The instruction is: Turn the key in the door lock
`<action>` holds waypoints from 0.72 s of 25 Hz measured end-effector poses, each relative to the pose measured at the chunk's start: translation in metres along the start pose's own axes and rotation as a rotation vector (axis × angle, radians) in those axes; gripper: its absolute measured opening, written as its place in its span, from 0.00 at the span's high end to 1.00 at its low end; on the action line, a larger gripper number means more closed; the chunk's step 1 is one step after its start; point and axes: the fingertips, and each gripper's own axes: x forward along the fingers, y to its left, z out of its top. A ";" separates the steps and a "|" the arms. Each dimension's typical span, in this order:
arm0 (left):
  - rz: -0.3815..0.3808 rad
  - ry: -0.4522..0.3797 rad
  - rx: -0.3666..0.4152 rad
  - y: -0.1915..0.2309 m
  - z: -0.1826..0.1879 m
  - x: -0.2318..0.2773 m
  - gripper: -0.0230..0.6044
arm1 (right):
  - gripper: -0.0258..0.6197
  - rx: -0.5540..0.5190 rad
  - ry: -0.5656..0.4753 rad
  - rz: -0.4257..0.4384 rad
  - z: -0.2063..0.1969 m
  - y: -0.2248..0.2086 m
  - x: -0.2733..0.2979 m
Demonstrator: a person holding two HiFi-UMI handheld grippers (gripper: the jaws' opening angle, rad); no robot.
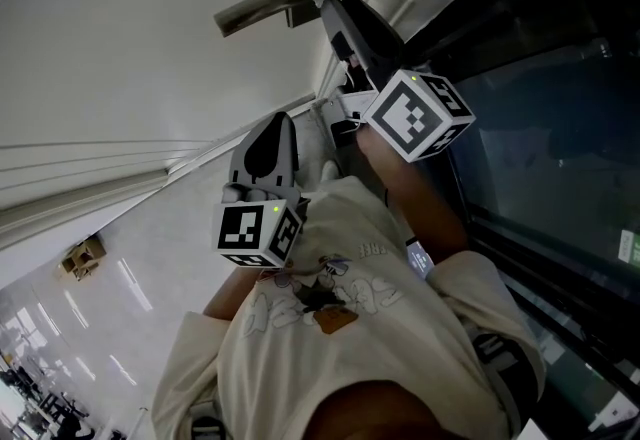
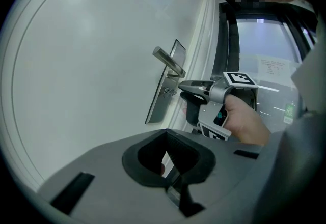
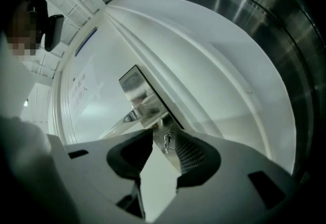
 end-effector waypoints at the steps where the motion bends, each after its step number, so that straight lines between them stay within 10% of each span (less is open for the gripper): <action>1: 0.000 -0.002 -0.001 0.000 0.001 0.000 0.95 | 0.76 -0.028 -0.009 -0.002 0.003 0.002 -0.005; 18: -0.013 -0.020 0.021 -0.005 0.011 0.000 0.95 | 0.95 -0.500 0.021 -0.021 -0.045 0.037 -0.088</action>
